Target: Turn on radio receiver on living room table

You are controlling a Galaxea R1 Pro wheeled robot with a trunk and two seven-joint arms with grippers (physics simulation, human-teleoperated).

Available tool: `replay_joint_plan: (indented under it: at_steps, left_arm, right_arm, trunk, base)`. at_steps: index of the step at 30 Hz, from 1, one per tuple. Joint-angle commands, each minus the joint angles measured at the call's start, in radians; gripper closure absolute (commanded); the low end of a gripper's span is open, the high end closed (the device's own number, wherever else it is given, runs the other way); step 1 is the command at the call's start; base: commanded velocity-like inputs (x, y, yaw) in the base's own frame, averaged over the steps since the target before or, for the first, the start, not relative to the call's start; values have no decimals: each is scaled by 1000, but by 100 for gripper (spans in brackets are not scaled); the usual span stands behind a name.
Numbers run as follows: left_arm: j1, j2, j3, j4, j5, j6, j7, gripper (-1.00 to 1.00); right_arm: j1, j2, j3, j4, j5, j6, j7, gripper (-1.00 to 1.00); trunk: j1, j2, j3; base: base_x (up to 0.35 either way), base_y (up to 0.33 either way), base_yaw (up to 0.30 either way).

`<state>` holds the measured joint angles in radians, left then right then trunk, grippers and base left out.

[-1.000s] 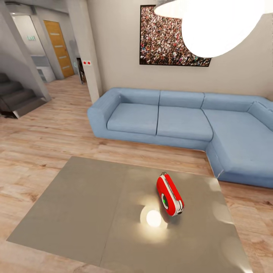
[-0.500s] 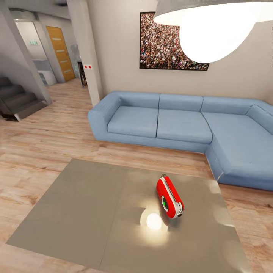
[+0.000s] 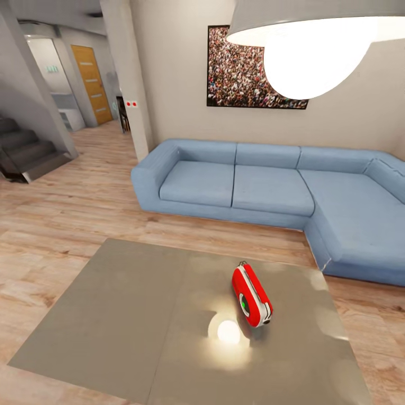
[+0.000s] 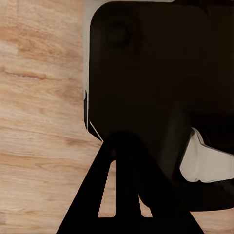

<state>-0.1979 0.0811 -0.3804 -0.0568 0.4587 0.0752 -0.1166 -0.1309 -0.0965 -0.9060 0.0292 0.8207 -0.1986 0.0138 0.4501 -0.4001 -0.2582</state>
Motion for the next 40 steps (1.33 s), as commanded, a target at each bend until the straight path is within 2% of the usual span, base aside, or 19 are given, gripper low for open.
replay_joint_plan:
  at_steps: [1,6,13,40]
  left_arm:
    - [0,0,0,0,0,0,0,100]
    - [0,0,0,0,0,0,0,100]
    - [0,0,0,0,0,0,0,100]
    - [0,0,0,0,0,0,0,100]
  right_arm:
    - [0,0,0,0,0,1,0,-100]
    - [0,-6,2,-1,5,9,0,-100]
    - [0,4,2,-3,7,13,0,-100]
    - [-1,4,3,-3,6,13,0,-100]
  trunk:
    - [0,0,0]
    - [0,0,0]
    - [0,0,0]
    - [0,0,0]
  base:
    - [0,0,0]
    - [0,0,0]
    - [0,0,0]
    - [0,0,0]
